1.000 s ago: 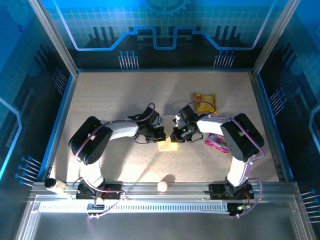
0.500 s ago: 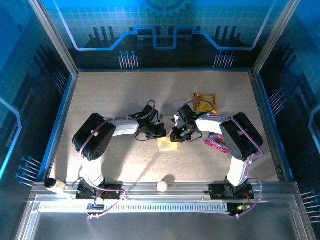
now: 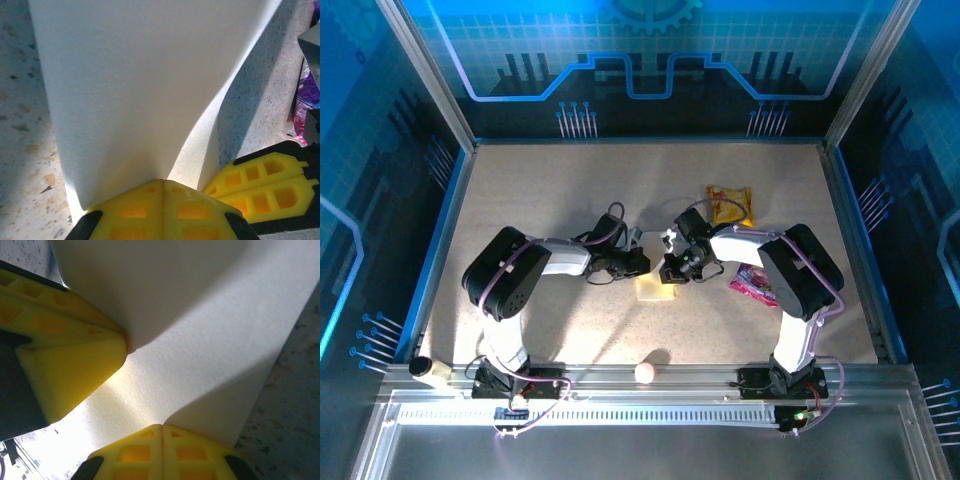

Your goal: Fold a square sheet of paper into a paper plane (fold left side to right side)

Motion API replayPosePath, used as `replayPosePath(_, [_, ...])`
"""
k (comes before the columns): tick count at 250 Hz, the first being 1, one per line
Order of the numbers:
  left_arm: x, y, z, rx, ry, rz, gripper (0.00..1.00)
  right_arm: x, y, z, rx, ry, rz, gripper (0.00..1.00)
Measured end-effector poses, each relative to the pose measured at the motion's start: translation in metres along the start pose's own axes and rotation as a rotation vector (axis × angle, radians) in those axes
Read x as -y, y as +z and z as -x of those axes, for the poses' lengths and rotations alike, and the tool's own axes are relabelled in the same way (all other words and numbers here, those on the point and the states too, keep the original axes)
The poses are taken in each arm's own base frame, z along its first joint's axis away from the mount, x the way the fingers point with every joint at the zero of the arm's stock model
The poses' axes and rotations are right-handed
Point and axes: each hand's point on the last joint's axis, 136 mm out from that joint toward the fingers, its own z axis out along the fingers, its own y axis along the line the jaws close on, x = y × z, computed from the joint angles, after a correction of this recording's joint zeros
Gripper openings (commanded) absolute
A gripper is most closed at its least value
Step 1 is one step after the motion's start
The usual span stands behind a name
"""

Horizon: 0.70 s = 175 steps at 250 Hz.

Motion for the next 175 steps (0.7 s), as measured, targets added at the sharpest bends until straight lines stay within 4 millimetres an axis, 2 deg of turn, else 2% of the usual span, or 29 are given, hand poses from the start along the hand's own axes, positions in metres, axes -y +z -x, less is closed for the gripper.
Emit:
replayPosePath(109, [-0.018,-0.014,0.022,0.050,-0.029,0.004,0.00,0.000,0.000,0.007,0.020,-0.022,-0.008,0.00])
replayPosePath(175, [-0.020,-0.012,0.031,0.021,-0.038,0.007,0.00,0.001,0.000,0.009,0.026,-0.025,-0.011,0.00])
